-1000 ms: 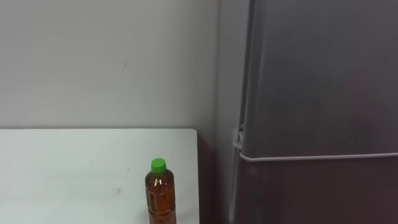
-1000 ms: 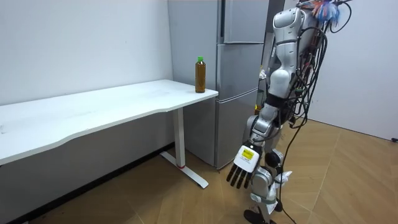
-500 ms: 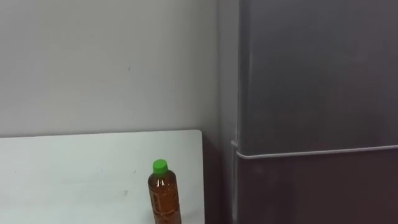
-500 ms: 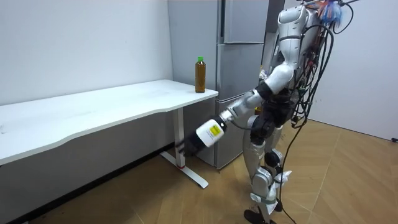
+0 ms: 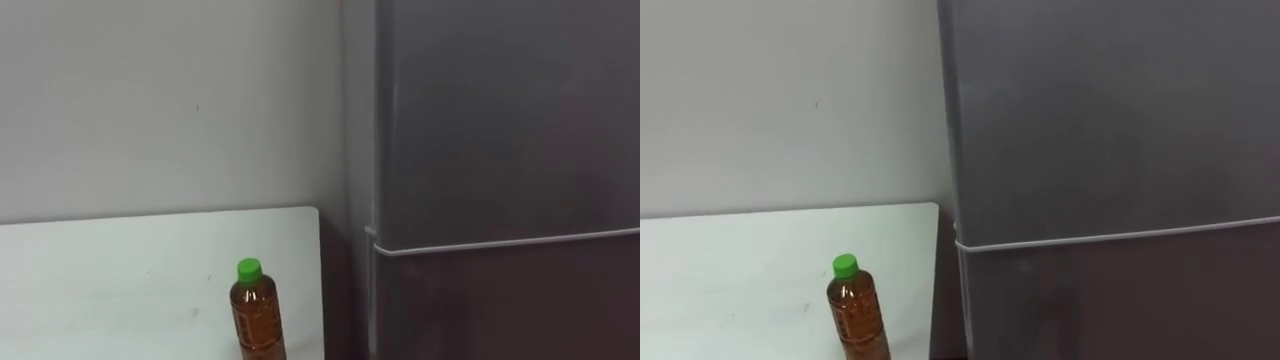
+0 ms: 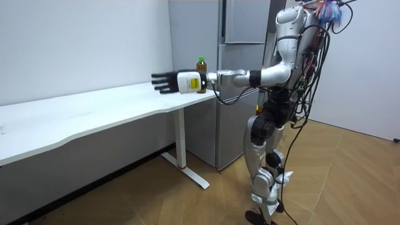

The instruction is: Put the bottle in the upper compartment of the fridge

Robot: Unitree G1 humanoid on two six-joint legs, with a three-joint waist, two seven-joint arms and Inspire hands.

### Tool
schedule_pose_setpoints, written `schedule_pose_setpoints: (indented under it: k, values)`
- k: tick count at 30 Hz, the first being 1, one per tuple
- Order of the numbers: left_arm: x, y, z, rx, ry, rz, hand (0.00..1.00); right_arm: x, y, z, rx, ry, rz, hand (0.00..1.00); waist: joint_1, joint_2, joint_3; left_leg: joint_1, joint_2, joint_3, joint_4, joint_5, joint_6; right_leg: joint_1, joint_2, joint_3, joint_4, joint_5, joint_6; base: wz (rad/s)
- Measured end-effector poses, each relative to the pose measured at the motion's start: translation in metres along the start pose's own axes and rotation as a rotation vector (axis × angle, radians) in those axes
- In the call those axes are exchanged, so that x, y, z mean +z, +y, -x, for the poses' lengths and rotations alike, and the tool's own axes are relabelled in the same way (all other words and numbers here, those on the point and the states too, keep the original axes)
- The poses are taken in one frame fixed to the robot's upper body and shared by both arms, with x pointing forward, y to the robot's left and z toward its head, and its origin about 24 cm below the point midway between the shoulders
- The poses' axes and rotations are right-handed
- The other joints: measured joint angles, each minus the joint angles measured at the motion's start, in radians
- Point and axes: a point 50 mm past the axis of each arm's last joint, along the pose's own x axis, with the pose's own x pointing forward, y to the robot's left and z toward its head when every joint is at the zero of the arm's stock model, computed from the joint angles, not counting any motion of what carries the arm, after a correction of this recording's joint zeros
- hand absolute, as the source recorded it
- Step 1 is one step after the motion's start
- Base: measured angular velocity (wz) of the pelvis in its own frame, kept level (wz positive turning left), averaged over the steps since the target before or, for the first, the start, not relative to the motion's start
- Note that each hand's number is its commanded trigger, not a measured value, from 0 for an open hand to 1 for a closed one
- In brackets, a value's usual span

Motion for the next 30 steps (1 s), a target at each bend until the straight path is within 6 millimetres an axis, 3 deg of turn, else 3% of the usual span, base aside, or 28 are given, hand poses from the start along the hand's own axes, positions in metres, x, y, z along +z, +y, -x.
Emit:
schedule_pose_setpoints:
  k: [3, 7, 10, 13, 22, 30]
  values:
    - [0.028, -0.021, -0.003, -0.080, -0.115, 0.052, 0.00, 0.001, 0.001, 0.000, 0.005, -0.004, 0.003, 0.00, -0.004, -0.005, 0.0044, 0.000, 0.000, -0.001, 0.002, 0.000, 0.000, 0.001, -0.001, -0.001, 0.000, 0.000, 0.000, 0.01]
    - [0.060, -0.043, -0.004, -0.203, -0.243, 0.082, 0.00, 0.006, 0.006, -0.002, 0.020, -0.014, 0.012, 0.00, -0.038, -0.004, 0.0105, -0.002, -0.001, -0.003, 0.001, 0.000, 0.000, 0.001, -0.002, -0.002, 0.001, 0.000, 0.000, 0.01]
    - [0.073, -0.062, 0.001, -0.309, -0.299, 0.123, 0.00, 0.007, 0.008, -0.003, 0.030, -0.016, 0.016, 0.00, -0.054, -0.002, 0.0179, -0.003, -0.001, -0.001, 0.001, 0.000, 0.000, -0.002, 0.000, 0.000, 0.000, 0.000, 0.000, 0.00]
    - [0.082, -0.088, 0.006, -0.444, -0.328, 0.156, 0.00, 0.008, 0.010, -0.003, 0.036, -0.018, 0.010, 0.00, -0.063, -0.005, 0.0176, -0.005, 0.000, -0.001, 0.001, 0.000, 0.000, 0.003, 0.001, -0.001, -0.001, 0.000, 0.000, 0.00]
    - [0.093, -0.142, 0.023, -0.771, -0.331, 0.178, 0.00, 0.014, 0.021, -0.007, 0.084, -0.014, 0.005, 0.00, -0.122, -0.007, 0.0146, -0.021, 0.000, 0.007, 0.005, 0.000, 0.000, -0.019, 0.002, 0.016, -0.002, 0.000, 0.000, -0.05]
    - [0.085, -0.167, 0.037, -0.942, -0.263, 0.157, 0.00, 0.017, 0.029, -0.010, 0.098, 0.007, -0.004, 0.00, -0.170, -0.008, 0.0123, -0.018, 0.000, 0.010, 0.016, 0.000, 0.000, -0.019, 0.002, 0.023, -0.003, 0.001, 0.000, -0.03]
